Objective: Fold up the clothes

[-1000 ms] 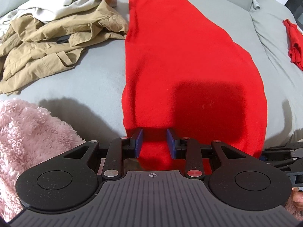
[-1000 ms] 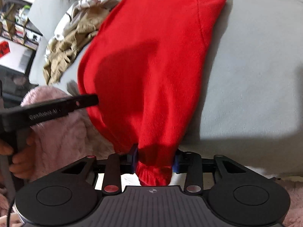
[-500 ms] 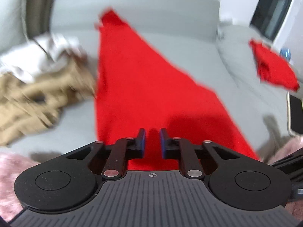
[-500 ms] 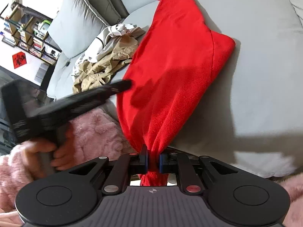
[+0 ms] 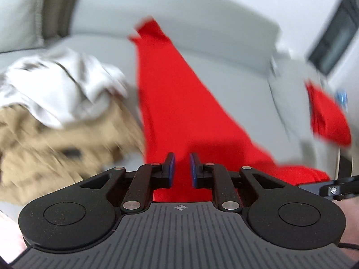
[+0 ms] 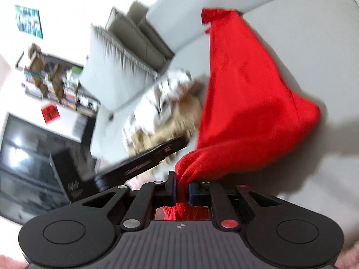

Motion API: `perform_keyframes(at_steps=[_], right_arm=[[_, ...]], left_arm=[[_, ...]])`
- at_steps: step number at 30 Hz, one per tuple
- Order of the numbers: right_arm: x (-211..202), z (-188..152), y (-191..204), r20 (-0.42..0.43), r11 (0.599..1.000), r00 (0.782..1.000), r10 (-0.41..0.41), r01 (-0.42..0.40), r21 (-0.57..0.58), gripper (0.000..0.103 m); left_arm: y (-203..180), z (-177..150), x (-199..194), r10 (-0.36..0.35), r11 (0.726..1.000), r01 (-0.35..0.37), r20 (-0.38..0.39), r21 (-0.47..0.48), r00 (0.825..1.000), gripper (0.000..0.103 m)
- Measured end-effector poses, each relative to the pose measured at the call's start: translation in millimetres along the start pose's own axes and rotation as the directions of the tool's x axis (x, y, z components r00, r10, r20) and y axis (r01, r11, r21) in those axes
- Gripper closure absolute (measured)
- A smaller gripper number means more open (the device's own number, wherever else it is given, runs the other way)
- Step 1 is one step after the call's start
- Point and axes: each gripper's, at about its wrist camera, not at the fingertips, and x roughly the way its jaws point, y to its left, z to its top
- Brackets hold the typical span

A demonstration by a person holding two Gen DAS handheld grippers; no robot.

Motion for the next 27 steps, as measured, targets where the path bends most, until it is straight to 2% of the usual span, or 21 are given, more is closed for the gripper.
perform_keyframes(at_steps=[4, 9, 10, 11, 12, 13, 16, 18, 20, 22, 24, 26, 27], right_arm=[[23, 53, 0, 0.069, 0.998, 0.998, 0.005, -0.009, 0.06, 0.092], [72, 116, 5, 0.137, 0.999, 0.99, -0.028, 0.022, 0.043, 0.089], [85, 130, 2, 0.151, 0.998, 0.987, -0.057, 0.053, 0.026, 0.085], [96, 140, -5, 0.148, 0.994, 0.983, -0.105, 0.1, 0.035, 0.074], [107, 150, -13, 0.145, 0.988, 0.978, -0.152, 0.147, 0.044, 0.051], [118, 159, -19, 0.14, 0.98, 0.97, -0.197, 0.191, 0.053, 0.045], [120, 164, -26, 0.124, 0.979, 0.971, -0.205, 0.202, 0.04, 0.045], [105, 157, -23, 0.144, 0.987, 0.977, -0.157, 0.16, -0.005, 0.044], [91, 150, -21, 0.155, 0.987, 0.977, -0.146, 0.154, -0.044, 0.043], [70, 138, -23, 0.177, 0.975, 0.965, -0.195, 0.21, -0.07, 0.043], [50, 122, -32, 0.208, 0.956, 0.941, -0.266, 0.286, -0.072, 0.043], [29, 100, -50, 0.221, 0.94, 0.919, -0.326, 0.341, -0.032, 0.042], [19, 85, -66, 0.203, 0.94, 0.918, -0.339, 0.339, 0.036, 0.042]], left_arm=[[15, 31, -7, 0.008, 0.999, -0.005, 0.075, -0.037, 0.997, 0.085], [30, 59, 2, 0.03, 0.996, -0.019, 0.128, -0.084, 0.991, 0.082], [31, 59, 10, 0.037, 0.995, -0.027, 0.115, -0.092, 0.993, 0.081], [32, 59, 17, 0.044, 0.994, -0.034, 0.101, -0.1, 0.994, 0.081], [33, 56, 20, 0.047, 0.995, -0.038, 0.091, -0.097, 0.995, 0.08], [31, 52, 26, 0.055, 0.995, -0.049, 0.068, -0.09, 0.996, 0.08], [23, 31, 38, 0.052, 0.997, -0.052, 0.007, -0.05, 0.999, 0.078], [20, 18, 46, 0.054, 0.998, -0.055, -0.032, -0.038, 0.998, 0.078], [16, 6, 57, 0.063, 0.997, -0.065, -0.074, -0.033, 0.995, 0.078], [11, 1, 61, 0.072, 0.996, -0.076, -0.102, -0.035, 0.992, 0.075], [5, -7, 65, 0.077, 0.996, -0.083, -0.132, -0.041, 0.988, 0.069], [5, -12, 63, 0.069, 0.99, -0.086, -0.152, -0.111, 0.986, 0.065], [5, -15, 62, 0.064, 0.985, -0.088, -0.162, -0.146, 0.985, 0.064]])
